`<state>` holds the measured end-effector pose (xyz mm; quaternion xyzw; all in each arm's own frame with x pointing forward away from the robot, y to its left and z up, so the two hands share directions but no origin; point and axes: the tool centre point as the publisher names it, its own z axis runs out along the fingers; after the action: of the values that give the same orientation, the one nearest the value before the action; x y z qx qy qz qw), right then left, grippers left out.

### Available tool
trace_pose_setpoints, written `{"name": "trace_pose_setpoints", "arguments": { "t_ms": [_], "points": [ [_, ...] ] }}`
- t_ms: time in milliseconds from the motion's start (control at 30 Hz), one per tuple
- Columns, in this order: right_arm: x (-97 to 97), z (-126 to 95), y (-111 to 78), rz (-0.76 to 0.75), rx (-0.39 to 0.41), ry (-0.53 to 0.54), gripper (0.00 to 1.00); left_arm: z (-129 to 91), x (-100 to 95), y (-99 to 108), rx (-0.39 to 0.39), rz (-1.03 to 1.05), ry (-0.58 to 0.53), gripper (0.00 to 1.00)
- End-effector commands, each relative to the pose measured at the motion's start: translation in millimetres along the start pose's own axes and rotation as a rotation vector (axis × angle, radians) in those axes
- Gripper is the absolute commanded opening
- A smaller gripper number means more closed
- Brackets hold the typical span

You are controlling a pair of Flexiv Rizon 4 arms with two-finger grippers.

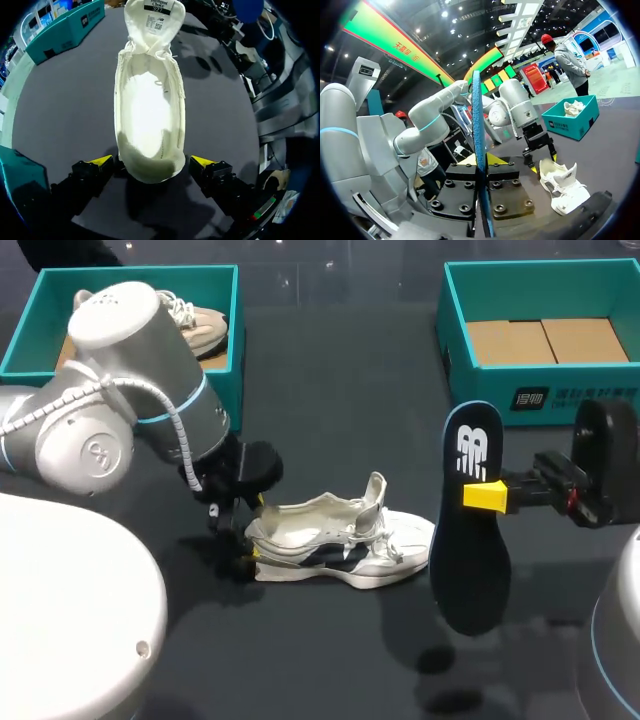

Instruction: Take the shoe out of the shoebox, open the shoe tongue, remove and reinsert the insole, then place the shoe into the shoebox

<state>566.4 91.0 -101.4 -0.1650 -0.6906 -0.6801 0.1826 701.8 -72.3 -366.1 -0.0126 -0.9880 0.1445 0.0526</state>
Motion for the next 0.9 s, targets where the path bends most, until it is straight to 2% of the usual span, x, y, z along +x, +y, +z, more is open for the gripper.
{"name": "trace_pose_setpoints", "arguments": {
  "t_ms": [33,167,433,600,767,900],
  "points": [
    [1.0,1.3,-0.8,0.0,0.0,-0.003,0.0,-16.7,-3.2,-9.1,-0.159,0.049,0.013,1.0],
    [1.0,1.3,-0.8,0.0,0.0,-0.003,0.0,-20.8,-3.6,-15.6,-0.216,0.047,-0.017,1.0],
    [1.0,1.3,-0.8,0.0,0.0,-0.003,0.0,-21.0,2.1,-22.7,-0.24,0.043,-0.01,1.0],
    [1.0,1.3,-0.8,0.0,0.0,-0.003,0.0,-26.6,0.4,-29.5,-0.224,0.047,-0.002,1.0],
    [1.0,1.3,-0.8,0.0,0.0,-0.003,0.0,-36.2,-7.1,-44.8,-0.212,0.059,-0.025,1.0],
    [1.0,1.3,-0.8,0.0,0.0,-0.003,0.0,-32.9,-19.9,-60.5,-0.214,0.067,-0.037,1.0]
  ]
}}
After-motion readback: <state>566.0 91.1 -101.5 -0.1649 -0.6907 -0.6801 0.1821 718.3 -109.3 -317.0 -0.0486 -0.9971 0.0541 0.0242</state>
